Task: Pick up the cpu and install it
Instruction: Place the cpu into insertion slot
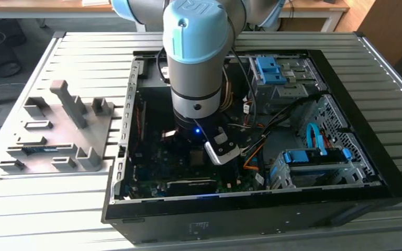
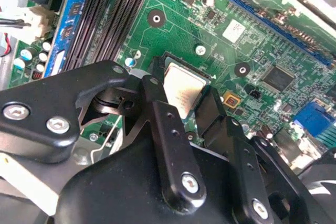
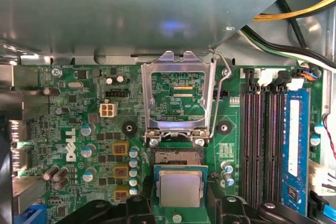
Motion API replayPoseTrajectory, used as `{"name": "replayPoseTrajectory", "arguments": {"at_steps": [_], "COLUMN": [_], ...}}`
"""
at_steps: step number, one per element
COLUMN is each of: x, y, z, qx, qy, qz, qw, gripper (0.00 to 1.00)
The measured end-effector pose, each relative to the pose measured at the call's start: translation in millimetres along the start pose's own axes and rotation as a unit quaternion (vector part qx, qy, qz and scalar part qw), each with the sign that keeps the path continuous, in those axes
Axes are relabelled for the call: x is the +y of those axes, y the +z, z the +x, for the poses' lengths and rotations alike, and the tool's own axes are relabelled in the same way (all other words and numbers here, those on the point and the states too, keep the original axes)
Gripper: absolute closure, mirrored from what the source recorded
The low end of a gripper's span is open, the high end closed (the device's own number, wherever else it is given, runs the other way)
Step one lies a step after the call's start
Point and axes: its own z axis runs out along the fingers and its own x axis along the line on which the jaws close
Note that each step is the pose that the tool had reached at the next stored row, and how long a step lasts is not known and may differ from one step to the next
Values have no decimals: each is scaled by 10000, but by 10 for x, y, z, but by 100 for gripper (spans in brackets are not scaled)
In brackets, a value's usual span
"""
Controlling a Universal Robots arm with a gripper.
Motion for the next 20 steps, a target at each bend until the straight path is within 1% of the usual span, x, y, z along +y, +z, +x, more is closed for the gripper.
{"name": "replayPoseTrajectory", "arguments": {"at_steps": [7, 16, 18, 19, 20], "x": [1, 1, 1, 1, 1], "y": [19, 25, 26, 26, 26], "z": [19, 20, 20, 20, 20], "qx": [1, 0, 0, 0, 0], "qy": [6, 6, 6, 6, 6], "qz": [1, 0, 0, 0, 0], "qw": [10000, 10000, 10000, 10000, 10000], "gripper": [53, 53, 51, 45, 45]}}
